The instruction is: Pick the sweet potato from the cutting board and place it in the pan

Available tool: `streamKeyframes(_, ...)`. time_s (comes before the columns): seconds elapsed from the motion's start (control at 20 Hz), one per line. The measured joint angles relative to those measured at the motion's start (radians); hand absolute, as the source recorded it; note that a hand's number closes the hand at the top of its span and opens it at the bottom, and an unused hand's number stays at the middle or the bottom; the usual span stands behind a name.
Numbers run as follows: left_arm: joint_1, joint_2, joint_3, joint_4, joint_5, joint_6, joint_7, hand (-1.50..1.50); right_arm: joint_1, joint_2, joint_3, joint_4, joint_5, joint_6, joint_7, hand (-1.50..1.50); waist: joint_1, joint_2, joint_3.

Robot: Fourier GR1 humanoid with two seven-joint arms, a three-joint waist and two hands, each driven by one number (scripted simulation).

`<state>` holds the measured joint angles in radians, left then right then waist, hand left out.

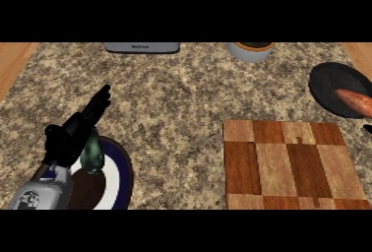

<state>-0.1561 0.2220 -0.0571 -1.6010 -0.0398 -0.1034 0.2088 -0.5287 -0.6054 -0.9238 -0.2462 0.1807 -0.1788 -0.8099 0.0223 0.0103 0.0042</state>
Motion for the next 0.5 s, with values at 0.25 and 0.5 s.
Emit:
streamKeyframes(0.25, -0.005, -0.012, 0.011, -0.005, 0.000, -0.008, 0.012, 0.00, 0.041, 0.043, 0.019, 0.001, -0.041, 0.013, -0.069, -1.50, -0.006, -0.004, -0.001)
streamKeyframes(0.5, 0.008, -0.020, 0.021, -0.017, -0.008, -0.013, 0.015, 0.00, 0.085, 0.095, 0.049, -0.023, -0.084, 0.010, -0.122, -1.50, -0.012, -0.007, -0.003)
